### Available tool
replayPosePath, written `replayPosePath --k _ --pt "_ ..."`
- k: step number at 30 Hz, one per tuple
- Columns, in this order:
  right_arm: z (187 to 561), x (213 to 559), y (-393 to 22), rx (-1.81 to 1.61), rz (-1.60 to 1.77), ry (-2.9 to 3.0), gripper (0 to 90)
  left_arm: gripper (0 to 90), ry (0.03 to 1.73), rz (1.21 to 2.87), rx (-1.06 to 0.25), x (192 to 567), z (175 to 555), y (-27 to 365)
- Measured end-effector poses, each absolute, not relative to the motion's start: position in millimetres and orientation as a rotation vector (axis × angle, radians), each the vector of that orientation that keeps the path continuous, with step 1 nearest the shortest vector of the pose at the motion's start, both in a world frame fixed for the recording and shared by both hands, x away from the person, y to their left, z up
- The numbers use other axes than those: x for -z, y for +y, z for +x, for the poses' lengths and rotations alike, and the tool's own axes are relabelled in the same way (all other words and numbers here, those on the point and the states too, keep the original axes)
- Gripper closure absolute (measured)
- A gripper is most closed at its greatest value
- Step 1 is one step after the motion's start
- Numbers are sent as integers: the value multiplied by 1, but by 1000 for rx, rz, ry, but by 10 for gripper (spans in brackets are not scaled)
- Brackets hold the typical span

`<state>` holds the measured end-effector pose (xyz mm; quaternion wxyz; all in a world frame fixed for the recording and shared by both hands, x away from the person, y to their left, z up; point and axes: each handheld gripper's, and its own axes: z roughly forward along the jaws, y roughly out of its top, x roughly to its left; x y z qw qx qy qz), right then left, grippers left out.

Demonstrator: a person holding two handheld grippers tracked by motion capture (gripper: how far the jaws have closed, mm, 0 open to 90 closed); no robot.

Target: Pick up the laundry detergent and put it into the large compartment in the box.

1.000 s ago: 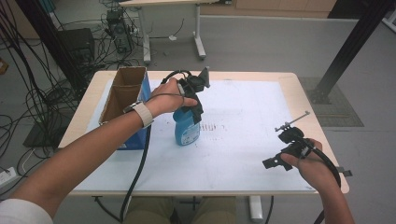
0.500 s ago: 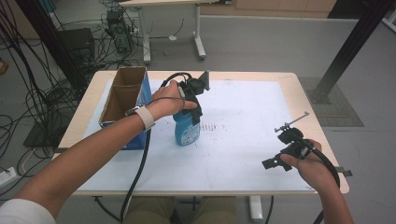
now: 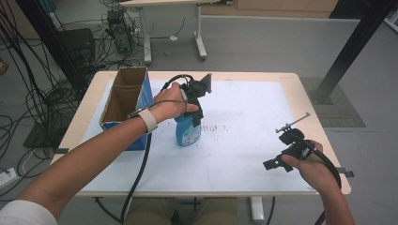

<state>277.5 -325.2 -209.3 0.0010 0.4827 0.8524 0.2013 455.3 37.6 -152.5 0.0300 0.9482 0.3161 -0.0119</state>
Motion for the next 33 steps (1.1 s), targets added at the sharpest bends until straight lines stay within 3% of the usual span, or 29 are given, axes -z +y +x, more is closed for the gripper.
replayPosePath --k 30,33 --pt "276 209 -325 -644 1499 2669 83 289 998 2935 -65 153 445 29" --pt "276 209 -325 -643 1498 2669 83 378 996 2927 -53 153 446 32"
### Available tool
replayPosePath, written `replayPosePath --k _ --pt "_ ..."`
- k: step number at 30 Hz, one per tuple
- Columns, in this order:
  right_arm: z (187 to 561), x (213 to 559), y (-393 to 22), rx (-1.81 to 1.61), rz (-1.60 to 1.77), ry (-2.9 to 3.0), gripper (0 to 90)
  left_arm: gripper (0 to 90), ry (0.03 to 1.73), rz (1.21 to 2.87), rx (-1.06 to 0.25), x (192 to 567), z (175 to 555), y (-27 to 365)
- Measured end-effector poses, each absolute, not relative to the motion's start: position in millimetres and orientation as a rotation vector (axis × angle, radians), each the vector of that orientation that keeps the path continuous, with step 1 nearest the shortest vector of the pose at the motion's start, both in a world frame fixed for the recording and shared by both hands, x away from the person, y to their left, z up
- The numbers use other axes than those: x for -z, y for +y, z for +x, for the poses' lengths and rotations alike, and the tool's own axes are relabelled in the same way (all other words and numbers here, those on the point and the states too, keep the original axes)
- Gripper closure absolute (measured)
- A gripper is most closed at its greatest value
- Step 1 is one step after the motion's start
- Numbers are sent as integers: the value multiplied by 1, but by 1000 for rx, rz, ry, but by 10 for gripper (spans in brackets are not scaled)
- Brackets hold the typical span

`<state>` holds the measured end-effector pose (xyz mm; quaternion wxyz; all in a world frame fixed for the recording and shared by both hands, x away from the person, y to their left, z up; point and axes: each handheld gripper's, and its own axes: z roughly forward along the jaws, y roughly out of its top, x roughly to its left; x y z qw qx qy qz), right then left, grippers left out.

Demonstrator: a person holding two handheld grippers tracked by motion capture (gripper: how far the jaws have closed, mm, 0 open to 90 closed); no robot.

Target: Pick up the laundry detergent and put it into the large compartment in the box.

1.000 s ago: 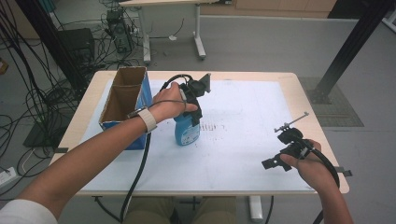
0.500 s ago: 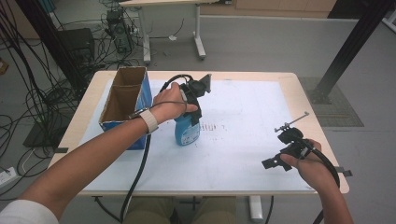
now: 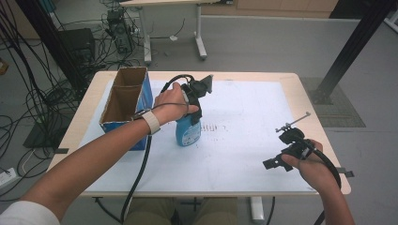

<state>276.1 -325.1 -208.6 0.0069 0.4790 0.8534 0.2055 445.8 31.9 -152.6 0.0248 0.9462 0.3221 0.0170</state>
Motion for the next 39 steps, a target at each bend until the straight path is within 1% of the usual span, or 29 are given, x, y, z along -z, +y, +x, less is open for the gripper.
replayPosePath --k 39 --pt "275 206 -324 -638 1494 2669 87 384 1020 2920 -39 153 448 32"
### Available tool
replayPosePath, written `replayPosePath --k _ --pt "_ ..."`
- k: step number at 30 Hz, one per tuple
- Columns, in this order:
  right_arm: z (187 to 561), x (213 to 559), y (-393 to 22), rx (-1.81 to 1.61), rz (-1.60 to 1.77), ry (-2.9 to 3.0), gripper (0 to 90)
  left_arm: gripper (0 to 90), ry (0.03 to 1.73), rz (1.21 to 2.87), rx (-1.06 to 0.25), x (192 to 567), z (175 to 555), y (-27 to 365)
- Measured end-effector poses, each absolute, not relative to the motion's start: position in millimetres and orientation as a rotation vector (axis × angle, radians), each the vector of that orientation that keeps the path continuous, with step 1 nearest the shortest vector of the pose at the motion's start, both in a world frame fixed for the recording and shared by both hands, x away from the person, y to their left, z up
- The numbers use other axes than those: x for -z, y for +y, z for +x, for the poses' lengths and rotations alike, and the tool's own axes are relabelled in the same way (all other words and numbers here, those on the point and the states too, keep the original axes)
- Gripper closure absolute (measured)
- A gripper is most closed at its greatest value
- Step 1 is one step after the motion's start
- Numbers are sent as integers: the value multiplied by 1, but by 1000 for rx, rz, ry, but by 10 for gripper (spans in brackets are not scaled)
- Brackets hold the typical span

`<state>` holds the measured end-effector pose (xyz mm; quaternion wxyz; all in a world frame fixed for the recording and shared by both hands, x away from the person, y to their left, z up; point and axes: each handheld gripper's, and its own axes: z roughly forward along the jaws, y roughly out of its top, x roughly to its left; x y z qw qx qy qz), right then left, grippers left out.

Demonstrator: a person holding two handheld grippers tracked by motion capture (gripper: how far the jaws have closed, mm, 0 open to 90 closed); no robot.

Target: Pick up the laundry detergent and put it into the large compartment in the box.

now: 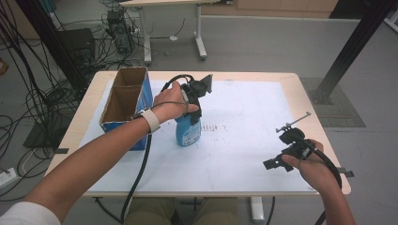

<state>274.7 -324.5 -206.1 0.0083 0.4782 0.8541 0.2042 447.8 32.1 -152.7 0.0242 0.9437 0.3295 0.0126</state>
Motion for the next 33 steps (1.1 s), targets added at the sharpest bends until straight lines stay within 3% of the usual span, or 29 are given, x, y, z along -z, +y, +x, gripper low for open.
replayPosePath --k 33 --pt "275 205 -323 -637 1496 2668 87 384 1004 2917 -38 153 449 34"
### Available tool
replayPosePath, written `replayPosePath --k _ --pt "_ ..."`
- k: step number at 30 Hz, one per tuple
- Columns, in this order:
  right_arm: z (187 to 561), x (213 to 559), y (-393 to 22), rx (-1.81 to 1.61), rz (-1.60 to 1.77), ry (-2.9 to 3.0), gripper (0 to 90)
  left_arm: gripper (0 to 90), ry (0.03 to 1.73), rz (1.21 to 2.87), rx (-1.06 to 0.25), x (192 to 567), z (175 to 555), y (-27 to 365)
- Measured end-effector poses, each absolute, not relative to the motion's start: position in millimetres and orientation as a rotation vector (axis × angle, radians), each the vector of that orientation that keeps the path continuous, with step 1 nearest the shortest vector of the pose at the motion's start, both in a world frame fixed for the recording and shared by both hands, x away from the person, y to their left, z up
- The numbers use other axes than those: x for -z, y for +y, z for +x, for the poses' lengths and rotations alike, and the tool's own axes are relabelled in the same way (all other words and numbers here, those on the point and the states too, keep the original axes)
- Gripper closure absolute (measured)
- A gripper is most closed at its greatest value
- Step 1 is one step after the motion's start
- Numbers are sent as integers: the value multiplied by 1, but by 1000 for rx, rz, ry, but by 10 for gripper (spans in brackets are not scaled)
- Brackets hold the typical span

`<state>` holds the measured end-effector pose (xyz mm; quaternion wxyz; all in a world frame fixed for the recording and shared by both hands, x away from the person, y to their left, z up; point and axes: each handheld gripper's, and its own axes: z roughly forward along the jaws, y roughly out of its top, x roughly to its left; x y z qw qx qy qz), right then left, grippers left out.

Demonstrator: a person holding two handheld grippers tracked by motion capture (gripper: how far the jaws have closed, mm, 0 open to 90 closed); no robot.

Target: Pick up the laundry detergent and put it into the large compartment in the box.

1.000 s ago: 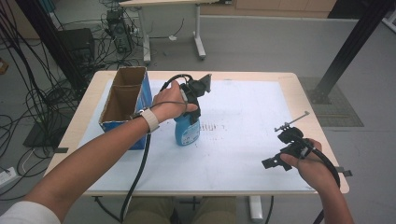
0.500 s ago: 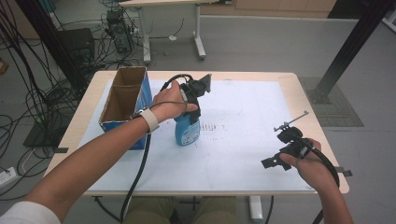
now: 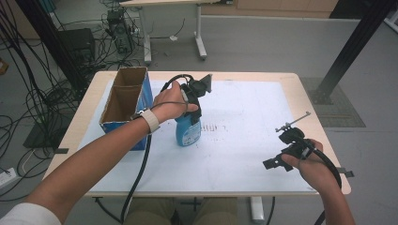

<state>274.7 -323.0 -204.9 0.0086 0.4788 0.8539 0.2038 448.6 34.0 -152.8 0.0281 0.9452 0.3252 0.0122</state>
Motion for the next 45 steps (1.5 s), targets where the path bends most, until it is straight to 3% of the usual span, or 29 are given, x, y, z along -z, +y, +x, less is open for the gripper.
replayPosePath --k 45 --pt "276 205 -320 -631 1479 2674 87 382 1004 2916 -37 153 448 34"
